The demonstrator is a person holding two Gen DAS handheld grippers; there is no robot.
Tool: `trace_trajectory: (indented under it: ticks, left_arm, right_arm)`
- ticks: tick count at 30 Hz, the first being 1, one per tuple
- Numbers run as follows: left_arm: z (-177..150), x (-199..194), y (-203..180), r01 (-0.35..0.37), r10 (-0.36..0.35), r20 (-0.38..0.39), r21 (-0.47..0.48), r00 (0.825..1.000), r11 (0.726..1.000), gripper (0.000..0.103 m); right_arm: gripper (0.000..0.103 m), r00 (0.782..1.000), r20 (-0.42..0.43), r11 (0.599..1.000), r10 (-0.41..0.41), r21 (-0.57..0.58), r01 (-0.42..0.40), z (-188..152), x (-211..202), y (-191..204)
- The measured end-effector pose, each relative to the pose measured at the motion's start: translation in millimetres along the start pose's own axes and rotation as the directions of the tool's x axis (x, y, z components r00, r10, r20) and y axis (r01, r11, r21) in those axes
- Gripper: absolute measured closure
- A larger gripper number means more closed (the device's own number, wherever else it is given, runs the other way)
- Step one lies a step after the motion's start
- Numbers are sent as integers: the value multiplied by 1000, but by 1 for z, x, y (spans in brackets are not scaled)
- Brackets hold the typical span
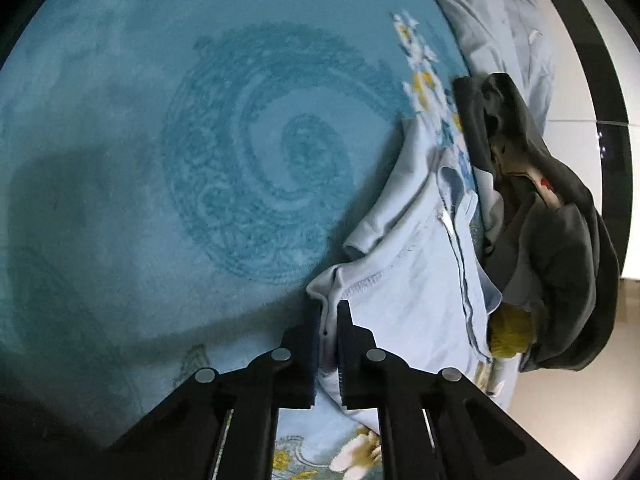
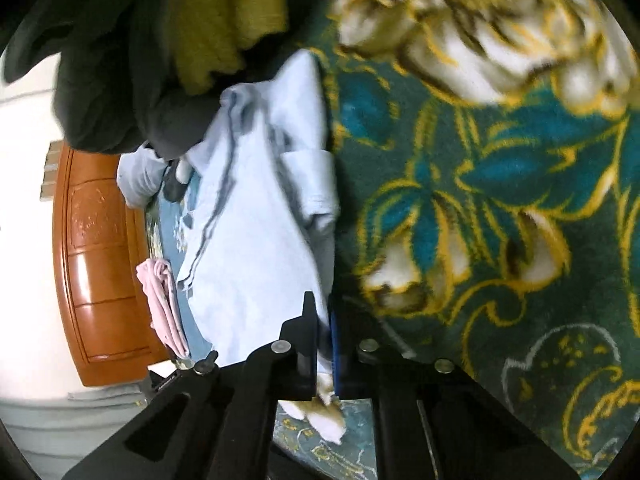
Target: Fold clothes
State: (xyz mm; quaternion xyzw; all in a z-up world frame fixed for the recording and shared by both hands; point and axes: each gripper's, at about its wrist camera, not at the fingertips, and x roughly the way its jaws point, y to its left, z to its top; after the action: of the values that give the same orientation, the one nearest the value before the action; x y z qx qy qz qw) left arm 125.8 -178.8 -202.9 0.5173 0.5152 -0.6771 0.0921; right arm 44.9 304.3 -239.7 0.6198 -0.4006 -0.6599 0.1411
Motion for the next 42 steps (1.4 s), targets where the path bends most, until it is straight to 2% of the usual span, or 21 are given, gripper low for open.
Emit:
trace_trajectory:
  ticks: [5, 7, 10, 13, 16, 20, 23, 24, 25, 27, 29, 30, 32, 33, 34, 35, 39, 42]
  left_arm:
    - [-20, -41, -13, -20, 17, 44, 71, 999, 997, 97]
    - [-33, -60, -19, -60, 56, 35, 126, 998, 990, 97]
    - [-50, -82, -21, -159, 156, 30, 203, 987, 966, 97]
    - [-58, -81, -13, -193, 197, 1, 204, 980, 960, 97]
    - [-62, -78, -12, -229, 235, 1, 235, 972, 945, 96]
    - [-63, -77, -20, -211, 220, -4, 264, 975, 941, 93]
    - [-59, -84, -20, -199, 205, 5, 266, 979, 943, 92]
    - [-56, -88, -20, -196, 200, 11, 263, 980, 945, 91]
    - [-53, -91, -20, -197, 197, 25, 263, 980, 945, 91]
    - [-44, -89, -25, -180, 177, 35, 257, 984, 950, 90]
    - [-32, -81, -32, -148, 145, 30, 246, 989, 958, 89]
    - [-26, -77, -36, -131, 129, 27, 241, 991, 962, 89]
    - [-14, -62, -42, -102, 103, 8, 225, 995, 969, 88]
    - [-9, -52, -45, -88, 92, -8, 214, 996, 973, 87]
    - [-3, -42, -48, -78, 84, -21, 203, 996, 976, 85]
    - [2, -33, -48, -85, 91, -24, 187, 996, 979, 80]
    - [21, -5, -46, -113, 118, -38, 121, 992, 986, 67]
    - [30, 3, -42, -89, 93, -49, 79, 994, 993, 67]
  right_arm:
    - [100, 1000, 19, 993, 15, -116, -13, -12, -40, 31]
    - [100, 1000, 5, 989, 1, -145, 0, -25, -52, 34]
    - [100, 997, -50, 991, -52, -129, 45, -49, -57, 13]
    - [100, 991, -101, 994, -87, -78, 79, -68, -53, -14]
    - [100, 989, -117, 995, -95, -41, 91, -72, -45, -31]
    - [96, 988, -126, 995, -89, -43, 85, -70, -40, -27]
    - [96, 983, -110, 984, -148, -116, 135, -62, -47, -15]
    - [92, 981, -94, 978, -169, -144, 154, -59, -50, -12]
    - [85, 983, -75, 976, -165, -155, 152, -54, -53, -7]
    - [80, 988, -37, 975, -148, -172, 140, -42, -57, 2]
    - [79, 992, -8, 976, -126, -181, 122, -28, -56, 12]
    - [79, 994, -2, 978, -112, -176, 110, -21, -52, 17]
    - [71, 998, 5, 988, -55, -146, 55, -5, -39, 26]
    - [57, 999, 8, 990, -41, -134, 41, -1, -34, 28]
    - [53, 1000, 12, 992, -22, -121, 24, 4, -29, 29]
    - [52, 1000, 16, 994, -3, -109, 5, 10, -23, 30]
    - [52, 1000, 20, 998, -9, -55, 10, 29, 0, 36]
    - [52, 1000, 25, 1000, 4, -7, -4, 41, 6, 35]
